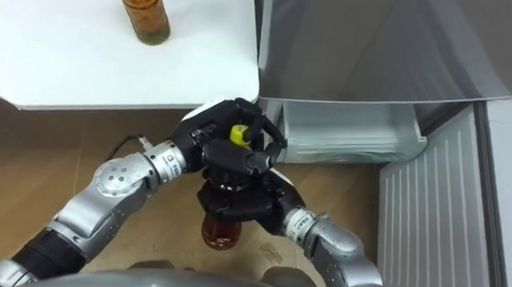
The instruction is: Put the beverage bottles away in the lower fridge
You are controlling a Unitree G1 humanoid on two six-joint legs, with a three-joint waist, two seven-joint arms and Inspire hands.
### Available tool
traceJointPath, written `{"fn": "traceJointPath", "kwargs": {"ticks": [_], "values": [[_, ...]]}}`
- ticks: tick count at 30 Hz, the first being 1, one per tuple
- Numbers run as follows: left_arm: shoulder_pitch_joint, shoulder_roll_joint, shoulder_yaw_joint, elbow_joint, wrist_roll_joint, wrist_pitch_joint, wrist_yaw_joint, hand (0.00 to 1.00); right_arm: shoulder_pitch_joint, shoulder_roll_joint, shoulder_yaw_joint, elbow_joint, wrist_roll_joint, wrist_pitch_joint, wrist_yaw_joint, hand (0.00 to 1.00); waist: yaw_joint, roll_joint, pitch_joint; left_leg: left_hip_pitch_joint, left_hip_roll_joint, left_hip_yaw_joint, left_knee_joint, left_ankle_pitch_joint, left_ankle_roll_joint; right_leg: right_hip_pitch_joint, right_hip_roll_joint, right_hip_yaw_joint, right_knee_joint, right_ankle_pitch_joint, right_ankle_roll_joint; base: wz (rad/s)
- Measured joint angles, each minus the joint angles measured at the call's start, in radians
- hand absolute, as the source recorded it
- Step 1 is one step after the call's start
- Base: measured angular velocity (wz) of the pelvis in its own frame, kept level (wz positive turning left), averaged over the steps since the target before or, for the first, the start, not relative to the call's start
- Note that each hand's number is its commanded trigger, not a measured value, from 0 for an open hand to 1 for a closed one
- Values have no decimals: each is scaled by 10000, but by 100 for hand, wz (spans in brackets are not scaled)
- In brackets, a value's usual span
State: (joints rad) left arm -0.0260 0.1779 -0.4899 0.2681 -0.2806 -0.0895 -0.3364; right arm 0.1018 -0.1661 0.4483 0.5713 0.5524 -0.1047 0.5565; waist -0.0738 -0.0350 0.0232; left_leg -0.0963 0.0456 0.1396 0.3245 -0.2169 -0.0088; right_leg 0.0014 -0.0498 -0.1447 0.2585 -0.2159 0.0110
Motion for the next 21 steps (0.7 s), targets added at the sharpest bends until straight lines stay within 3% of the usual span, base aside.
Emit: {"fn": "traceJointPath", "kwargs": {"ticks": [5,7,8,13,17,21], "values": [[-3,-319,176,-2,-43,-3,69,98,-3,83,-12,58,467,-29,-12,100,12,-33,-18,-26,-2,-3,-5,-2,2,-35,1,2,-4,1,1,0],[-21,-391,198,-1,-34,-5,142,45,-3,87,17,59,703,-33,19,100,19,-39,-19,-16,-2,-3,-5,-2,2,-24,0,2,-10,1,2,0],[-41,-422,202,-1,-19,-12,187,0,-3,114,16,60,783,-34,22,100,25,-42,-17,3,-3,-3,-4,-1,2,7,0,3,-25,1,2,0],[-52,-409,203,-2,6,-52,219,0,0,91,20,68,842,-32,28,100,33,-68,-17,42,-11,-7,-1,0,4,43,-4,3,-36,0,2,0],[-96,-435,212,-3,2,-580,386,0,5,124,18,389,1136,-20,-30,100,96,-86,-3,97,-17,-33,6,2,4,120,-3,-21,-53,0,2,0],[-95,-427,200,0,7,-676,502,0,144,91,-7,489,1161,-7,-240,100,218,-120,28,106,-17,-63,-32,1,2,152,-3,-85,-65,-1,4,2]]}}
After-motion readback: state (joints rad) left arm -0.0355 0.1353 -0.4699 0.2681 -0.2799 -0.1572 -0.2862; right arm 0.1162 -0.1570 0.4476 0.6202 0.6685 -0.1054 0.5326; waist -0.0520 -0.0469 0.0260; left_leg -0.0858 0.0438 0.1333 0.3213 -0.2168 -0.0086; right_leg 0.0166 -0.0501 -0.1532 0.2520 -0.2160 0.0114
